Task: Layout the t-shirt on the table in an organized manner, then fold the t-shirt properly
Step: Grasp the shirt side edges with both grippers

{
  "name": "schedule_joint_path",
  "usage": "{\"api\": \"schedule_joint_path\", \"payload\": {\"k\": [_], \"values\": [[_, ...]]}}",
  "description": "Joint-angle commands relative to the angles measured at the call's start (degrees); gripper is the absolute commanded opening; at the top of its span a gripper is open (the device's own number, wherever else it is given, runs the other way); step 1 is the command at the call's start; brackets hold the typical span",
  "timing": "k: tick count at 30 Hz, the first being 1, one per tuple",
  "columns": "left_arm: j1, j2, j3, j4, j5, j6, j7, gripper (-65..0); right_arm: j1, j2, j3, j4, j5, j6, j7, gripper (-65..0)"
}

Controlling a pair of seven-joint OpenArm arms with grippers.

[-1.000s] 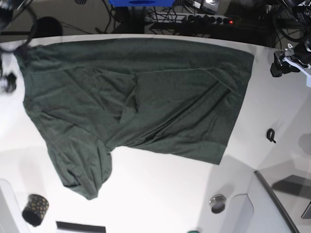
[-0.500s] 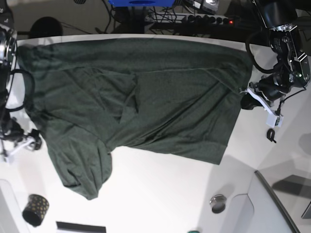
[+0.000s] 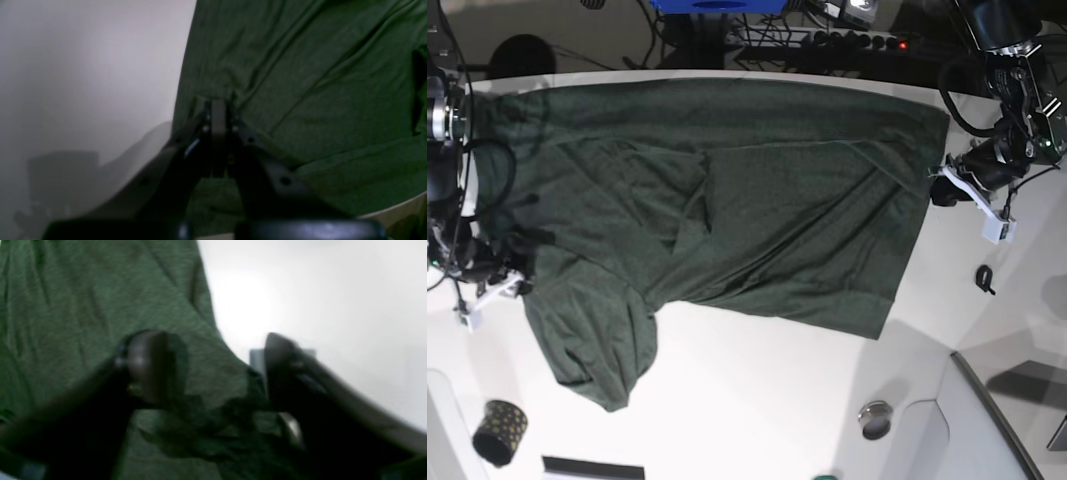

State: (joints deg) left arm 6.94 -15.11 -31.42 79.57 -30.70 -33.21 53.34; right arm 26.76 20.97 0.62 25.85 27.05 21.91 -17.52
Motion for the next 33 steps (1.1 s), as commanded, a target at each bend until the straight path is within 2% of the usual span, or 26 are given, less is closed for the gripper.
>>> {"api": "schedule_joint_path", "payload": {"k": [1,3,4,13,22,33], "values": [[-0.6,-0.9,-0.2,0.3,-1.1,-0.3,-1.0,-65.0,1.6,1.1,0.0,0.7,0.7,0.3,1.0,-44.9],[-0.6,-0.9,-0.3,-0.2,-1.1,-0.3,-1.0,-65.0,1.6,1.1,0.0,0.7,0.7,0.3,0.9,-61.1],[-0.6,-0.9,-0.3,-0.2,-1.1,-0.3,-1.0,-65.0,1.6,1.1,0.0,0.7,0.7,0.3,0.9,-65.0],[-0.6,-0.7,0.3,-0.2,-1.1,-0.3,-1.0,-65.0,0.3,1.1,0.4,2.4,0.7,0.7,0.0,-64.4],[-0.4,-0.8,0.3,-0.2,-1.1,-0.3,-1.0,-65.0,-13.4,1.1,0.5,26.7,0.8,0.4,-0.3,-64.4],[-0.3,-0.8,0.3,-0.2,-1.1,-0.3,-1.0,-65.0,-24.9,1.0,0.2,43.6,1.0,0.5,-0.4,-64.4]]}}
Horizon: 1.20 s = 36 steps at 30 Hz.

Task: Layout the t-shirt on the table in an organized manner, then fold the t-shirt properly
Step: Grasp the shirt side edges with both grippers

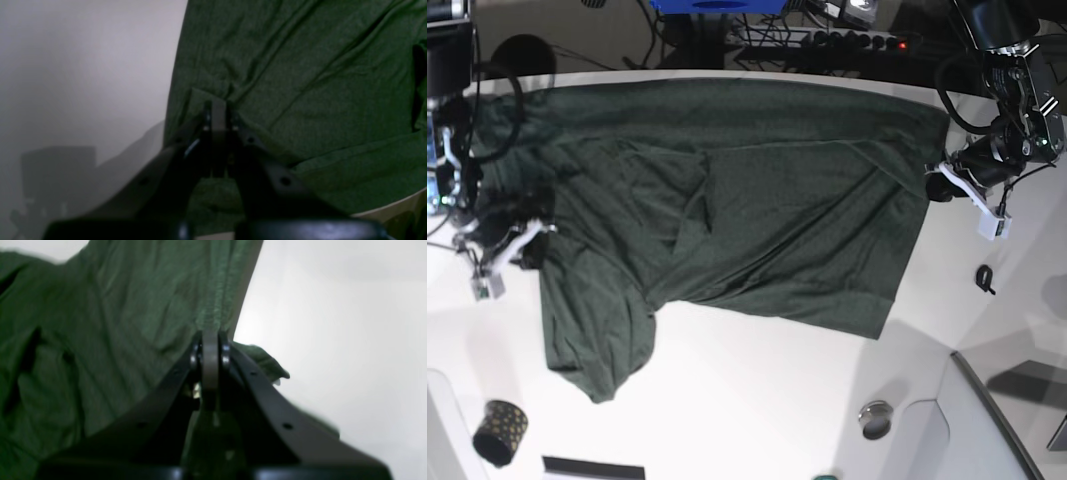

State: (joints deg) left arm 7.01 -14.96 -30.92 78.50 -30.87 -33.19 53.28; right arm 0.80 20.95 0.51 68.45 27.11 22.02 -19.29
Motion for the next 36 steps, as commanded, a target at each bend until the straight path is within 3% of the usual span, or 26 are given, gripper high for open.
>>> {"api": "schedule_joint_path", "payload": {"k": [1,9,12,15,20,24,27,30,34,36], "values": [[-0.4,-1.0,-0.2,0.8,-0.9,-0.3,-0.9,-65.0,0.0,1.0,0.3,2.5,0.9,0.4,1.4,-64.4],[-0.5,-1.0,-0.2,0.8,-0.9,-0.3,-0.9,-65.0,-7.5,1.0,0.2,11.8,0.9,0.3,1.4,-63.6],[-0.5,-1.0,-0.2,0.8,-0.9,-0.3,-0.9,-65.0,-7.7,-1.4,0.8,11.7,0.9,0.3,-3.4,-61.5],[-0.5,-1.0,-0.2,0.8,-0.9,-0.3,-0.9,-65.0,-7.0,-2.7,3.3,13.2,0.9,0.4,-10.6,-48.5],[-0.3,-1.0,-0.2,0.8,-0.9,-0.3,-0.9,-65.0,-2.7,-5.3,9.9,16.9,0.9,0.2,-11.9,-29.6],[-0.2,-0.9,-0.2,0.8,-0.9,-0.3,-0.9,-65.0,9.6,-7.1,16.8,4.5,0.6,-3.1,-16.7,-28.7],[-0.2,-0.8,-0.2,0.8,-0.9,-0.3,-0.9,-65.0,19.6,-6.8,17.4,-11.8,0.5,-3.7,-16.3,-28.7],[-0.1,-0.7,-0.5,0.8,-0.9,-0.3,-0.9,-65.0,27.0,-6.0,17.3,-27.3,-0.4,-4.2,-11.4,-28.7],[0.8,-0.8,-0.7,1.0,-0.9,-0.3,-1.5,-65.0,32.6,-6.1,17.4,-41.4,-8.5,-4.2,-4.3,-28.7],[2.0,-1.0,-0.5,0.8,-0.9,-0.3,-4.7,-65.0,33.3,-6.3,17.6,-44.9,-12.1,-4.2,-1.4,-28.7]]}}
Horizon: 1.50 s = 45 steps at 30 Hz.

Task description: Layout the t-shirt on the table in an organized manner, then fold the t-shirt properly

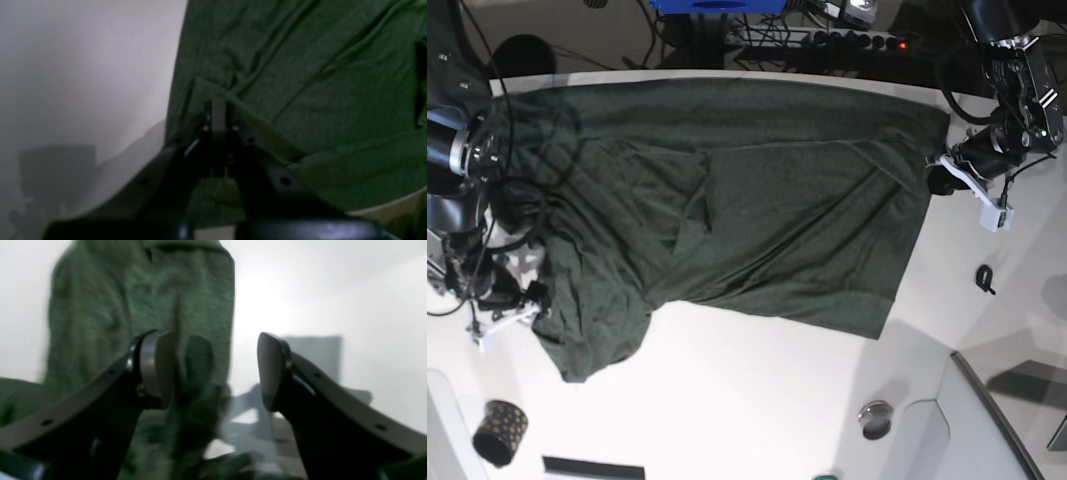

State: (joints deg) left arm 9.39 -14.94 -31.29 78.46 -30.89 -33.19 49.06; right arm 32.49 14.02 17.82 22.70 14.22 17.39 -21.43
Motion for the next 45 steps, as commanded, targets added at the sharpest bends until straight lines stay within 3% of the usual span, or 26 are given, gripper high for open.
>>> {"api": "schedule_joint_path", "payload": {"k": [1,4,9,10,13,14,16,23,29,34,45], "values": [[0.6,-1.0,-0.1,0.8,-0.9,-0.3,-2.2,-65.0,1.6,0.1,0.2,0.4,-0.3,0.4,1.8,-28.7],[2.2,-1.1,0.1,0.8,-0.9,-0.3,-5.6,-65.0,1.1,-0.4,0.2,0.3,-1.7,0.4,2.4,-28.8],[2.8,-1.1,0.0,0.8,-0.9,-0.3,-6.2,-65.0,0.6,-0.9,0.2,0.2,-1.8,0.4,2.4,-31.2],[2.8,-1.1,-0.1,0.8,-0.9,-0.3,-6.2,-65.0,0.6,-0.9,0.2,0.2,-1.9,0.4,2.4,-36.3],[2.8,-1.1,-0.2,0.8,-0.9,-0.3,-6.2,-65.0,0.8,-0.9,0.2,0.2,-1.9,0.4,1.5,-60.9],[2.8,-1.1,-0.2,0.8,-0.9,-0.3,-6.2,-65.0,0.9,-0.9,0.2,0.3,-1.9,0.4,0.8,-65.0],[2.9,-1.1,-0.2,0.8,-0.9,-0.3,-6.2,-65.0,1.5,-0.5,0.2,0.6,-1.9,0.8,0.4,-62.4],[4.0,-2.2,-0.3,0.8,-0.9,-0.3,-6.2,-65.0,1.8,-0.5,-0.7,9.3,-2.0,0.9,0.4,-65.0],[4.0,-2.3,-0.4,0.8,-0.9,-0.3,-6.2,-65.0,1.9,0.2,-11.8,21.8,-2.0,0.6,0.3,-65.0],[4.0,-2.3,-0.4,0.8,-0.9,-0.3,-6.2,-65.0,1.9,0.4,-14.8,29.8,-2.0,0.5,0.2,-65.0],[3.8,-2.3,-0.4,0.7,-0.9,-0.3,-6.2,-65.0,-1.1,0.4,-14.2,56.7,-1.7,0.8,-12.9,-65.0]]}}
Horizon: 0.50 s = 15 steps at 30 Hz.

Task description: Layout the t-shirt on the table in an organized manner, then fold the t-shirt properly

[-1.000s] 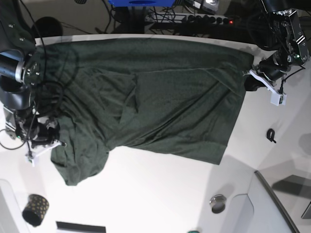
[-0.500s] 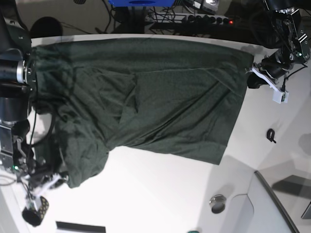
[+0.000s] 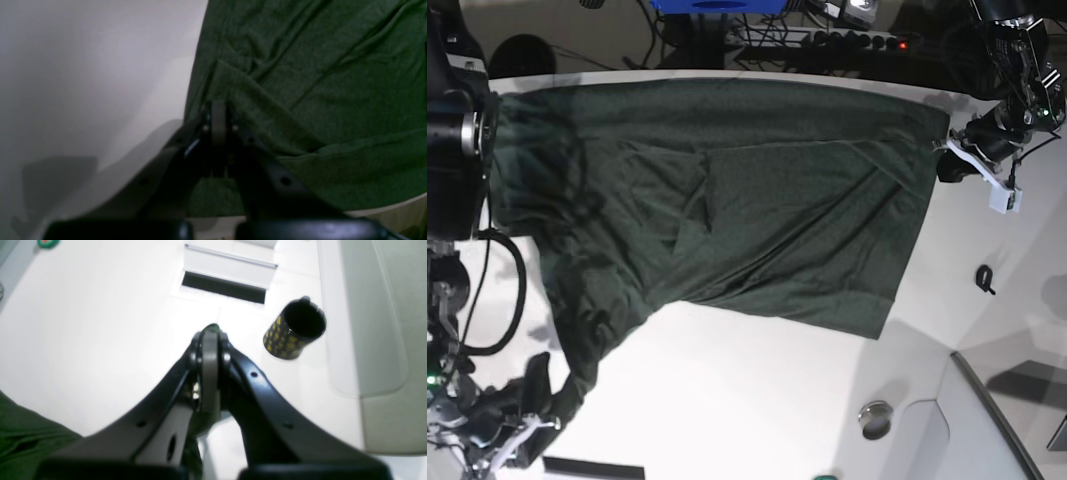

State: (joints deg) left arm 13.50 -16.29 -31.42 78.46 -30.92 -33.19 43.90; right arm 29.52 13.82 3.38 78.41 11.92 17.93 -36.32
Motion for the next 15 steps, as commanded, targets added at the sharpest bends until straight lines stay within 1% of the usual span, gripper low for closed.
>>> {"api": "schedule_joint_path", "payload": {"k": [1,6,8,9,11,13,15], "values": [[-0.4,-1.0,-0.2,0.7,-0.9,-0.3,-1.0,-65.0,1.1,0.4,0.3,4.2,0.7,0.2,0.7,-65.0],[-0.7,-1.0,-0.1,0.7,-0.9,-0.3,-1.0,-65.0,-4.4,-0.1,0.3,19.6,0.7,0.3,-6.0,-65.0],[-0.7,-1.0,-0.1,0.4,-0.9,-0.3,-1.1,-65.0,-8.2,-0.9,0.3,24.8,0.7,0.4,-6.6,-65.0],[-0.7,-1.0,-0.1,-0.2,-0.9,-0.3,-1.1,-65.0,-10.3,-1.1,0.3,27.1,0.7,0.9,-6.6,-65.0],[-0.8,-1.0,-0.2,-1.4,-0.9,-0.3,-1.1,-65.0,-14.7,-1.4,0.3,31.2,0.7,3.8,-6.5,-65.0],[-0.8,-1.0,0.0,-2.0,-0.9,-0.3,-1.2,-65.0,-19.5,-1.6,0.4,34.0,0.7,5.9,-6.5,-65.0],[-0.8,-1.0,0.1,-2.1,-0.9,-0.3,-1.2,-65.0,-24.0,-2.1,0.2,35.6,0.8,6.5,-6.5,-65.0]]}}
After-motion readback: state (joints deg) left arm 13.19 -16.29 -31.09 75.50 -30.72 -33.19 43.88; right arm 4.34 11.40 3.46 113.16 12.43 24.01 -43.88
